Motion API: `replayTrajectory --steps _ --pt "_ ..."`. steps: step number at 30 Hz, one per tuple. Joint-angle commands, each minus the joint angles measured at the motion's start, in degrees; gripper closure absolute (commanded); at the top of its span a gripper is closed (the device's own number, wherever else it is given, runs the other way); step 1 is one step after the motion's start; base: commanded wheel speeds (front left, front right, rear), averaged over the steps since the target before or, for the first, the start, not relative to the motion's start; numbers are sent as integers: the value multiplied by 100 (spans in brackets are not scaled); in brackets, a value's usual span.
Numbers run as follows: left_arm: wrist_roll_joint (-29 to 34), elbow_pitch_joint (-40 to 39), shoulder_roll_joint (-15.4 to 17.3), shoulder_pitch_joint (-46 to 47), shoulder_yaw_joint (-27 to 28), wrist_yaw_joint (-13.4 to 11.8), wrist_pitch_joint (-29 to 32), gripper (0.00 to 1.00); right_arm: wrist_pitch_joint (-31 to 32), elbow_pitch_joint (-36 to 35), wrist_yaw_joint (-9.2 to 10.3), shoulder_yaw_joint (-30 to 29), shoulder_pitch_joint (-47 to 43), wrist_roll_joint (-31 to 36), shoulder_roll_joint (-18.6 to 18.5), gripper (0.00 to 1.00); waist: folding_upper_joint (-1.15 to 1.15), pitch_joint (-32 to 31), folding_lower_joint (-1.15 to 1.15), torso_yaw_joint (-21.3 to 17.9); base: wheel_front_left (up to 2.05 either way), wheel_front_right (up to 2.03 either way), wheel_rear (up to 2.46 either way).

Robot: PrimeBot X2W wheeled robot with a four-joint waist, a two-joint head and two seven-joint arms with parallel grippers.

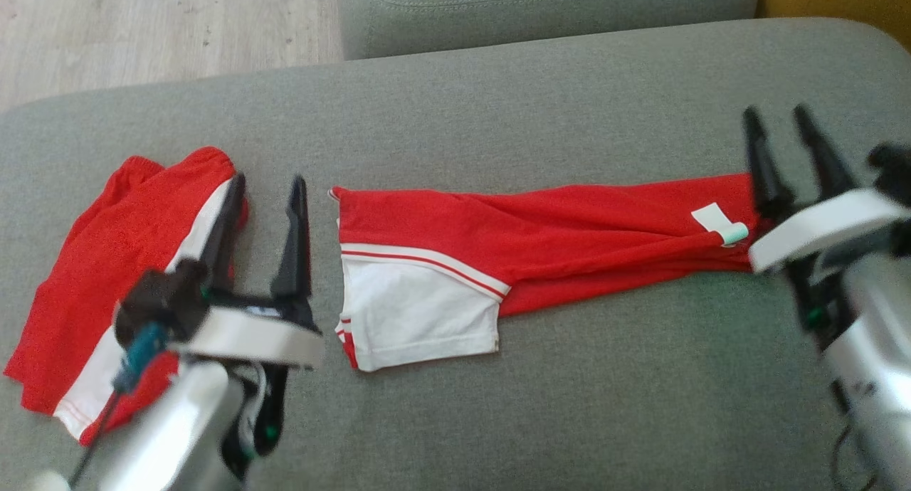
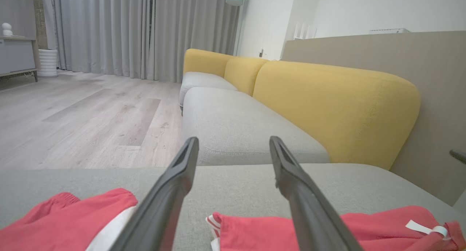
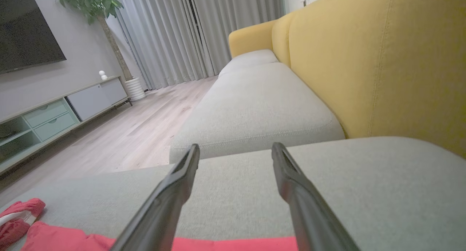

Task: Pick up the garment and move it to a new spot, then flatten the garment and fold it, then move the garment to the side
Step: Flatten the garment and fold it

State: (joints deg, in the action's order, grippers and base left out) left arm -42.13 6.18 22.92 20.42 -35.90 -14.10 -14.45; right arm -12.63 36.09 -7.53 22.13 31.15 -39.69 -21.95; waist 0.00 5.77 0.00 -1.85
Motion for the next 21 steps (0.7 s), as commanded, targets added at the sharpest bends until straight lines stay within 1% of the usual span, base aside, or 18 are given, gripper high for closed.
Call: replayTrajectory --steps 1,5,8,12,13,17,21 --pt "241 -202 -33 -62 464 61 -53 0 -117 -193 4 -111 -135 239 145 0 0 -13 0 -14 0 0 0" --pt "828 -241 -522 -638 1103 330 -53 0 -201 -336 4 -514 -613 991 750 0 0 -35 0 -66 0 0 0" --pt "1146 -154 -758 -854 1419 624 -54 0 -214 -480 4 -821 -852 1401 1063 0 0 -19 0 -98 0 0 0" --pt "1490 -52 -988 -885 1718 937 -54 0 -122 -606 4 -1259 -935 1823 1249 0 0 87 0 -98 0 0 0" --pt "1490 -52 -988 -885 1718 937 -54 0 -122 -606 4 -1259 -935 1823 1249 0 0 87 0 -98 0 0 0" --pt "1742 37 -1205 -791 1921 1196 -54 0 178 -497 4 -2016 -785 2158 1356 0 0 288 0 -30 0 0 0" --pt "1934 174 -1394 -711 2045 1419 -54 0 587 -123 4 -2771 -547 2521 1511 0 0 503 0 66 0 0 0"
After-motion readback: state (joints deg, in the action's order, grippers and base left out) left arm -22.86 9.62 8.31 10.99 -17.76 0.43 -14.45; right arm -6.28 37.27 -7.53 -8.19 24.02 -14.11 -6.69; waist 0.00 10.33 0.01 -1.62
